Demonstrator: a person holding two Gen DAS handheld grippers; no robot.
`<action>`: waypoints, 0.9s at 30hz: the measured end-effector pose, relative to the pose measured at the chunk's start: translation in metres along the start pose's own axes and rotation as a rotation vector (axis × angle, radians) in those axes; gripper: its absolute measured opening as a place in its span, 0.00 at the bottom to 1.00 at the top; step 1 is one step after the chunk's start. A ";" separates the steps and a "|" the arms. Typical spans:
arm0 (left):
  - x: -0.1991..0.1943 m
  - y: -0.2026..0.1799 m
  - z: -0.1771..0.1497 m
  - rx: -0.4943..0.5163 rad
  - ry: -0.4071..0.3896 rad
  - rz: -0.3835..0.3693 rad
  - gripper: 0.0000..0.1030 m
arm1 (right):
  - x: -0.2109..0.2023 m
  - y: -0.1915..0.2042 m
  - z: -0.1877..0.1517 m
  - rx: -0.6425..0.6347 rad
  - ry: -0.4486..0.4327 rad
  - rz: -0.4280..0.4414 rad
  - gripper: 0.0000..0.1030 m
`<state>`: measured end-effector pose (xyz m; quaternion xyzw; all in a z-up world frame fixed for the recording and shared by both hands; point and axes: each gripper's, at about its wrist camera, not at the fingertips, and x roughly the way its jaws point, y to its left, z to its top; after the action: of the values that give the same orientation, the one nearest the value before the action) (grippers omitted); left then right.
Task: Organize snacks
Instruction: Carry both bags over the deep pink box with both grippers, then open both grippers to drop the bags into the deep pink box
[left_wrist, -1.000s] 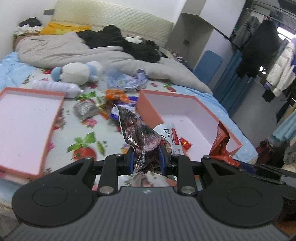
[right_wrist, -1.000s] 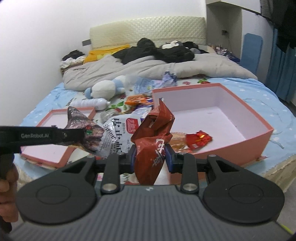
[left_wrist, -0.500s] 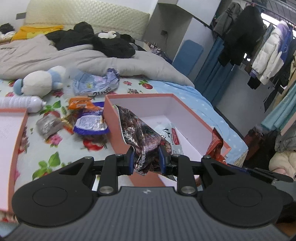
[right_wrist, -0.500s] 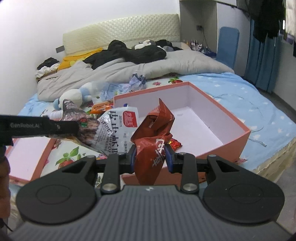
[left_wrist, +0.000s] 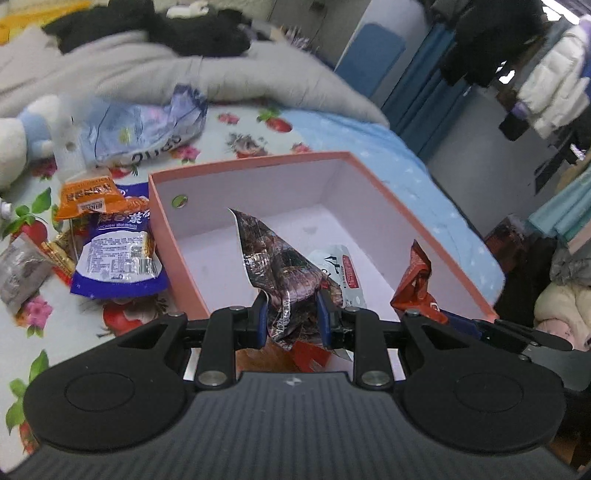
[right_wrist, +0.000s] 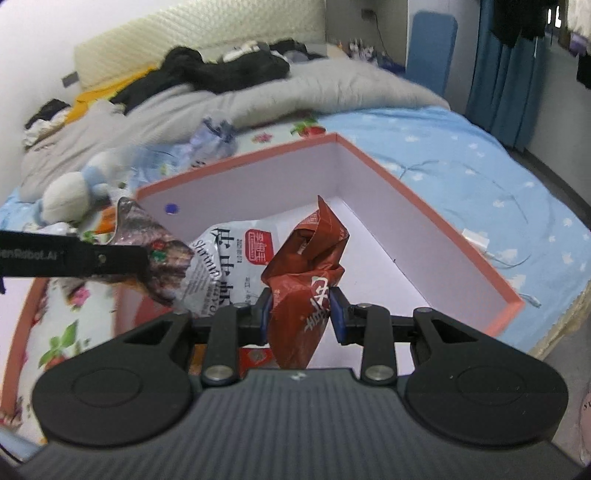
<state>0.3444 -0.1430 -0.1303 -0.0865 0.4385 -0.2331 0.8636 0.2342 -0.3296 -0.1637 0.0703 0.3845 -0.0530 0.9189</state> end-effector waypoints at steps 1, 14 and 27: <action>0.009 0.005 0.006 -0.010 0.017 0.006 0.29 | 0.009 -0.001 0.004 0.008 0.016 0.000 0.34; 0.074 0.022 0.041 -0.026 0.125 0.045 0.30 | 0.072 -0.008 0.036 0.030 0.119 0.039 0.35; 0.060 0.022 0.039 0.013 0.104 0.127 0.63 | 0.072 -0.003 0.034 0.039 0.129 0.076 0.54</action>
<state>0.4130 -0.1547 -0.1581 -0.0406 0.4856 -0.1850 0.8534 0.3082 -0.3418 -0.1920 0.1060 0.4386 -0.0211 0.8921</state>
